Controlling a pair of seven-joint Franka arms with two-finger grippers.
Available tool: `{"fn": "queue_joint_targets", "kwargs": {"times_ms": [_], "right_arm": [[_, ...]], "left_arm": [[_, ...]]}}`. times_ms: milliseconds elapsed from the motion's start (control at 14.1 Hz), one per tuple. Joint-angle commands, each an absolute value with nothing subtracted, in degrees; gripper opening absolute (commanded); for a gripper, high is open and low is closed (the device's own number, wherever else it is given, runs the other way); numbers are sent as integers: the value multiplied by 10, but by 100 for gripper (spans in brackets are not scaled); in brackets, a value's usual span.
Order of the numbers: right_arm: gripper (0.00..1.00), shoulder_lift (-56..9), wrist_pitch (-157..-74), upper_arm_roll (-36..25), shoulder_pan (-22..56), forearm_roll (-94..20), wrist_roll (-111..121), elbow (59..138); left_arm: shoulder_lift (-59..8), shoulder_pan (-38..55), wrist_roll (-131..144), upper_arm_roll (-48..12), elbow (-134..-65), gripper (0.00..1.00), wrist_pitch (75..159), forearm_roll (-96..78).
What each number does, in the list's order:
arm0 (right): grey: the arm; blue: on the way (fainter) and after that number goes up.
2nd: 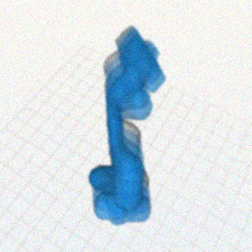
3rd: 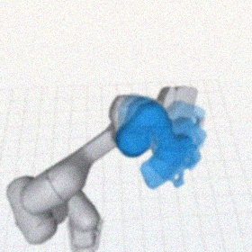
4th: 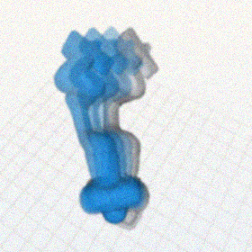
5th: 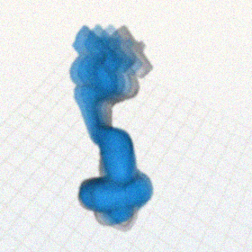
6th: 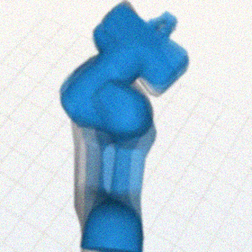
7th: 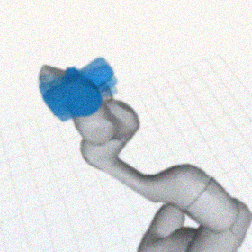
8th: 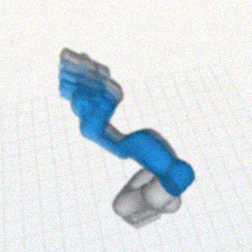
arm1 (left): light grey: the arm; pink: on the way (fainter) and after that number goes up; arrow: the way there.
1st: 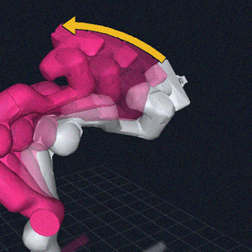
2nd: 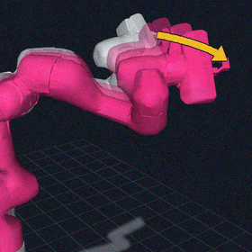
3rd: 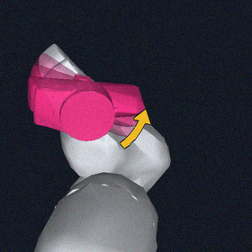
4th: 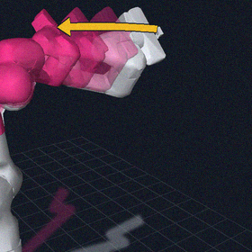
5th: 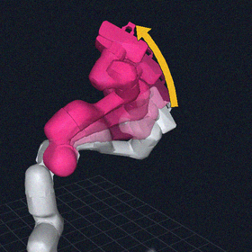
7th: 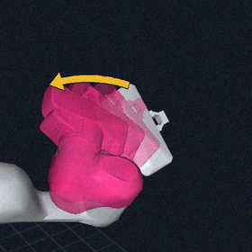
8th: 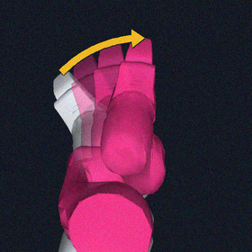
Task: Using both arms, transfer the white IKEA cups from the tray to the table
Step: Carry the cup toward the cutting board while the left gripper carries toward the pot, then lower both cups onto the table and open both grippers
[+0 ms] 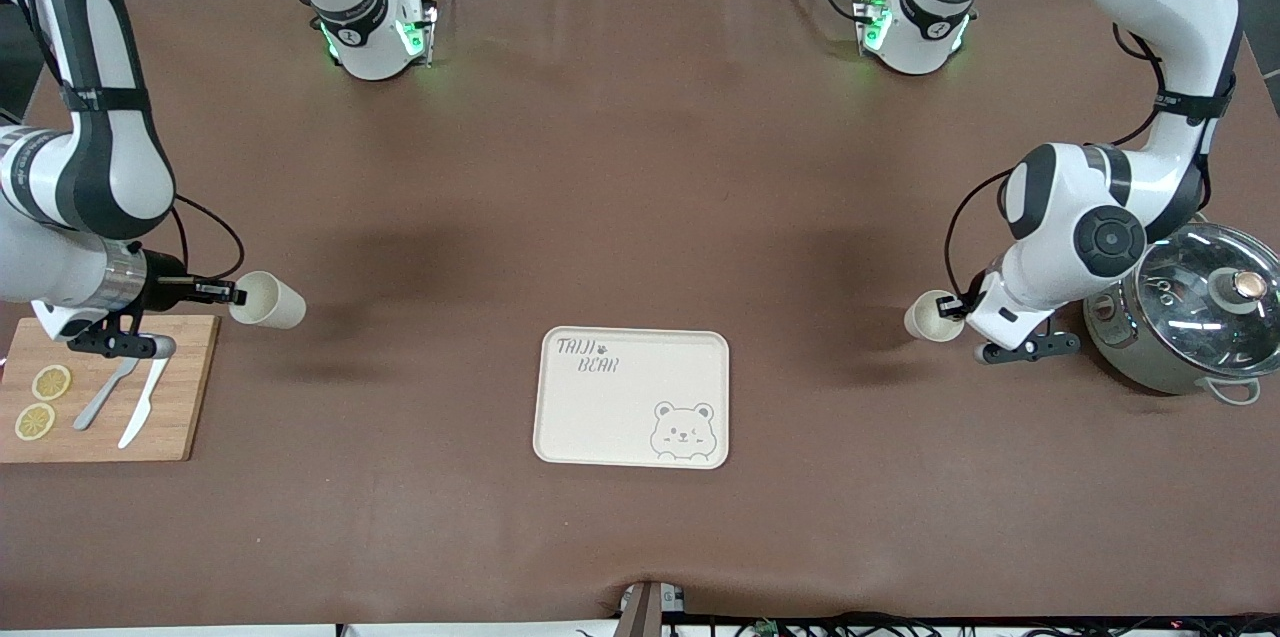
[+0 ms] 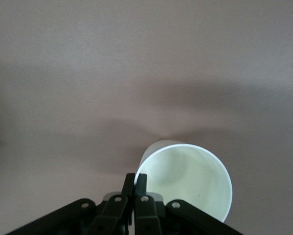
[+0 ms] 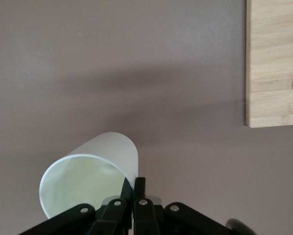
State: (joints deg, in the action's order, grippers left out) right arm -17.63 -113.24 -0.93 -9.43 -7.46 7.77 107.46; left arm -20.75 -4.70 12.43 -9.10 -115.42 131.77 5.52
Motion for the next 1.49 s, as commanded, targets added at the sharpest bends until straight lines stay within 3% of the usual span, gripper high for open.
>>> {"fn": "queue_joint_targets", "kwargs": {"times_ms": [0,497,640,711,782,995,1279,1421], "right_arm": [[0,-155,-1181,4,-113,-63,98,1139],[0,-158,-1329,5,-141,-62,146,1247],[0,-159,-1328,5,-141,-63,145,1247],[5,-162,-1327,5,-141,-63,144,1246],[26,-163,-1327,5,-140,-64,144,1245],[100,-164,-1324,5,-139,-65,138,1240],[100,-164,-1255,6,-139,-68,141,1179],[100,-166,-1185,8,-137,-74,142,1107]], "left_arm": [[-186,-62,91,-100,-1172,0,1325,58],[-197,-77,83,-104,-1167,0,1331,58],[-206,-76,83,-105,-1167,0,1346,58],[-207,-76,83,-108,-1167,0,1352,57],[-209,-77,83,-109,-1167,0,1353,55],[-221,-76,83,-109,-1166,0,1368,43],[-226,-75,83,-110,-1165,0,1373,42],[-224,-74,82,-109,-1163,35,1373,42]]}}
